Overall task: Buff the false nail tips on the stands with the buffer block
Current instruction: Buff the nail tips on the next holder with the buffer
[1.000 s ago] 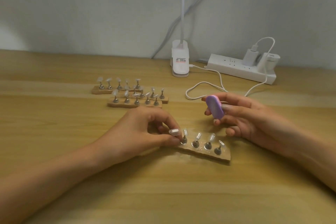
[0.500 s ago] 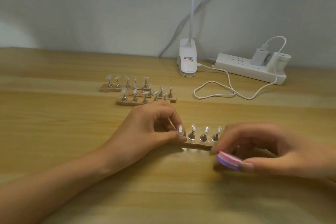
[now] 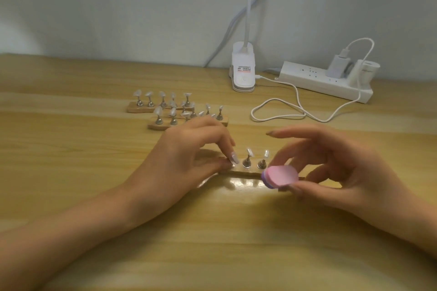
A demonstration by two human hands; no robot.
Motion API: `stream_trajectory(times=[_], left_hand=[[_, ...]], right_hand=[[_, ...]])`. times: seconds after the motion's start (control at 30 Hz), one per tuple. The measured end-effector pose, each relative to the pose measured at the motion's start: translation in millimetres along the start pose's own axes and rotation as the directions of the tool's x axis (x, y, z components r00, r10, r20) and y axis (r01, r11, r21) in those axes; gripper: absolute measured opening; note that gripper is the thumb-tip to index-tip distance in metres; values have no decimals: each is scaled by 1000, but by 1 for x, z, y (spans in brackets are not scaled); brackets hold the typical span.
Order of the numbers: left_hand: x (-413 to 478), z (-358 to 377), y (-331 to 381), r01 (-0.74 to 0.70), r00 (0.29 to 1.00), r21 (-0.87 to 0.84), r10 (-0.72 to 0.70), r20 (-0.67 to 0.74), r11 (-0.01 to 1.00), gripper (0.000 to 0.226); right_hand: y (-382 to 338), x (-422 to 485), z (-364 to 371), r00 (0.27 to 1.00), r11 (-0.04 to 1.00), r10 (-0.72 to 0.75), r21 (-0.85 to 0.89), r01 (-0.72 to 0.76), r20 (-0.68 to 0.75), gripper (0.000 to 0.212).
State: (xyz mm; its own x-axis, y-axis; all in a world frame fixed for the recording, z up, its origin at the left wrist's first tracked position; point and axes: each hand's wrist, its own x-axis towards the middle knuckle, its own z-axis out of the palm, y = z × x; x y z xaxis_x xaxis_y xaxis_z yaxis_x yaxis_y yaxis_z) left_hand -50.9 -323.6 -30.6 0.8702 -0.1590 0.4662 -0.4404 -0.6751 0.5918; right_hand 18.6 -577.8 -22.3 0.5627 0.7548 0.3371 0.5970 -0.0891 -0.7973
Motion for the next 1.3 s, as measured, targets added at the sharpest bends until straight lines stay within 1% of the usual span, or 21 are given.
stream_trajectory(times=[0.03,0.1,0.13,0.17,0.23,0.27,0.37,0.5,0.57,0.63,0.77,0.87,0.9,0.97,1.03,1.1,1.2,1.3], left_hand=[[0,0,2,-27,999,14,27,-32,1000,16],[-1,0,7,-86,993,16,87,-85,996,11],[-3,1,9,-89,991,-29,86,-99,996,12],[-5,1,13,-60,995,-125,48,-90,990,13],[-9,4,19,58,998,-369,-62,1,928,9],[-10,6,22,117,993,-452,-100,62,884,8],[-13,11,24,238,970,-563,-159,187,791,4],[-12,14,25,329,942,-571,-218,256,752,10],[-12,15,25,337,940,-575,-228,255,746,8],[-12,17,27,339,939,-583,-232,253,739,8],[-13,19,26,337,940,-619,-224,256,710,15],[-14,19,26,324,943,-600,-201,264,732,9],[-14,19,26,316,945,-595,-191,265,739,10],[-15,19,26,304,948,-592,-176,266,747,11],[-16,19,27,298,949,-577,-172,263,760,10],[-16,20,27,301,949,-578,-179,259,759,10],[-15,19,27,302,949,-594,-178,259,745,10],[-16,20,27,287,951,-568,-161,262,771,9]], right_hand=[[-1,0,3,997,998,-38,-58,35,-62,41],[-4,0,8,980,980,-146,-156,126,-131,26],[-6,0,9,968,966,-198,-195,167,-152,21],[-8,-1,11,956,954,-238,-223,198,-170,19],[-13,-2,13,940,943,-281,-237,233,-193,19],[-15,-2,15,935,939,-295,-241,246,-196,20],[-18,0,19,929,923,-322,-277,267,-180,20],[-19,5,20,935,928,-302,-283,243,-185,18],[-19,4,22,939,927,-297,-289,239,-173,17],[-19,4,23,933,906,-326,-333,263,-150,16],[-18,4,23,927,920,-304,-320,226,-219,18],[-19,5,25,926,886,-350,-372,276,-146,17],[-19,5,24,924,878,-355,-391,276,-145,17],[-20,4,23,924,895,-329,-378,238,-197,18],[-20,4,25,926,890,-340,-372,262,-162,19],[-20,3,26,925,869,-360,-405,285,-120,19],[-20,3,25,922,894,-325,-385,228,-210,21],[-19,3,28,924,868,-359,-410,280,-130,18]])
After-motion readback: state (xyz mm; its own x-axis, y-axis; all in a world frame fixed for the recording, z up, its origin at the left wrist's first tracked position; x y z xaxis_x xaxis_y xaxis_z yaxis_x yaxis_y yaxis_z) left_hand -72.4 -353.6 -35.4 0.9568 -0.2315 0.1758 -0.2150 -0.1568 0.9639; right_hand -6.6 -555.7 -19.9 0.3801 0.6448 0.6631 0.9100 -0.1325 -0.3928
